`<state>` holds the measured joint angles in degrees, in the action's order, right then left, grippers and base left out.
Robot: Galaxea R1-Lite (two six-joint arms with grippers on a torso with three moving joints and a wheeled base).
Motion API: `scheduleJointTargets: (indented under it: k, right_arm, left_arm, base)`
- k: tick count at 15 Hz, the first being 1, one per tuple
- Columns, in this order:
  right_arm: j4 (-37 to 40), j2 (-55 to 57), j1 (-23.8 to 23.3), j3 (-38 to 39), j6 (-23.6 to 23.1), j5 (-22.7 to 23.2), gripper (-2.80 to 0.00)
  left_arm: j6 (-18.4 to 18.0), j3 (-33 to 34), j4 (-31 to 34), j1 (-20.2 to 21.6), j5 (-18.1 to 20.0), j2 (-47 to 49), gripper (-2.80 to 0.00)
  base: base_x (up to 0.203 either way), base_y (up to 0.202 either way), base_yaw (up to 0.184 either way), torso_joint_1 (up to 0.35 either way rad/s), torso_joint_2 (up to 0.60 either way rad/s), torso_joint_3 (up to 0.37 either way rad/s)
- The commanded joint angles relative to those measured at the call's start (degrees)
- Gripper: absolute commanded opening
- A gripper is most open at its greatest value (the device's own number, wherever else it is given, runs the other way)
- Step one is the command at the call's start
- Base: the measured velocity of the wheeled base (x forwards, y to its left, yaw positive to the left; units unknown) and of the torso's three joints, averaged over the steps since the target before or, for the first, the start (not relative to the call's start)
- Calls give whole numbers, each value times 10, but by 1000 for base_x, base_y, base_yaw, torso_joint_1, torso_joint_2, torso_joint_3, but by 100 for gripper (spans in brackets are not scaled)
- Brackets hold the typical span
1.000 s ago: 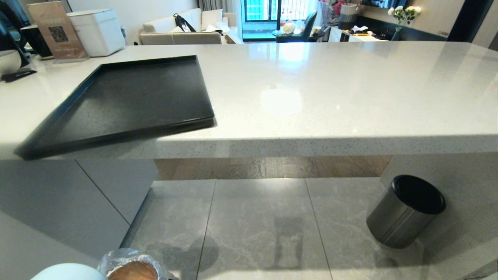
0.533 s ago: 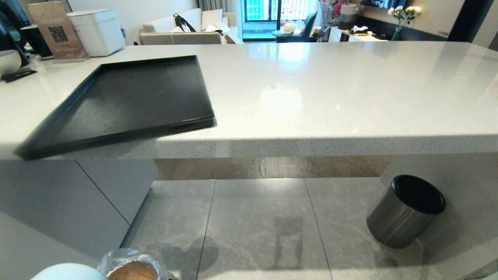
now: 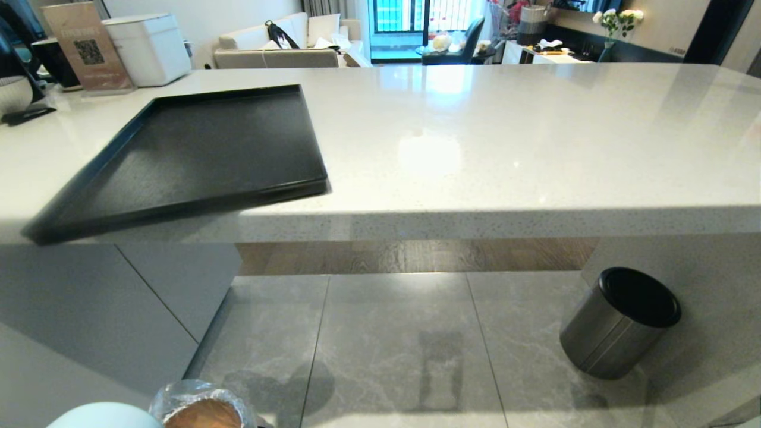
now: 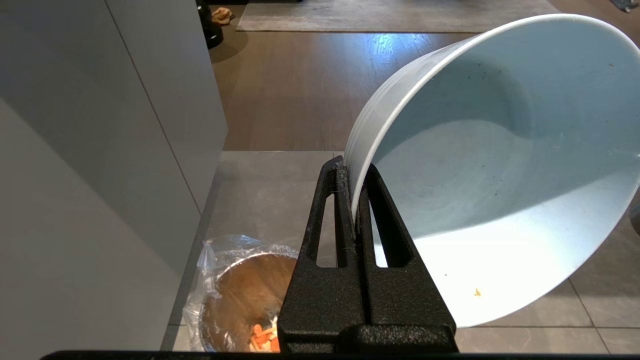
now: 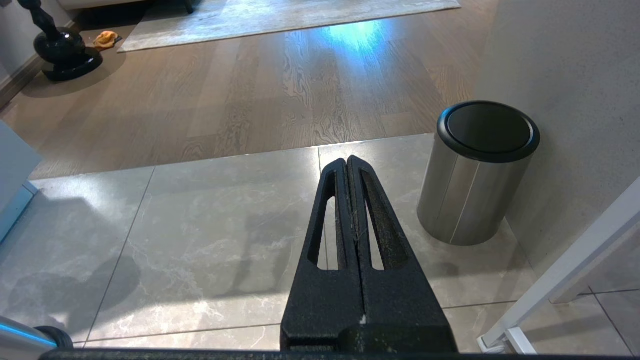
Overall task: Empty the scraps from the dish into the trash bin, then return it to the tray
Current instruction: Put the bowl back to the table
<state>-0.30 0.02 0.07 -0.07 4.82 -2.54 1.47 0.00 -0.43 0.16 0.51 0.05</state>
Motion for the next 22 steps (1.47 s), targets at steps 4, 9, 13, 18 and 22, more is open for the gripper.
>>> scheduleJointTargets:
  k: [4, 9, 13, 18, 22]
  right_arm:
    - [-1, 0, 0, 0, 0, 0, -280]
    - [-1, 0, 0, 0, 0, 0, -280]
    - [-1, 0, 0, 0, 0, 0, -280]
    - [-1, 0, 0, 0, 0, 0, -280]
    - [-1, 0, 0, 0, 1, 0, -280]
  left_arm:
    - [0, 0, 0, 0, 0, 0, -280]
    - [0, 0, 0, 0, 0, 0, -280]
    - [0, 0, 0, 0, 0, 0, -280]
    - [0, 0, 0, 0, 0, 0, -280]
    - [0, 0, 0, 0, 0, 0, -280]
  base:
    - [0, 0, 0, 0, 0, 0]
    - [0, 0, 0, -19, -280, -300]
    - [0, 0, 0, 19, -421, -402]
    - [0, 0, 0, 83, -466, -388]
    - [0, 0, 0, 127, -491, -369]
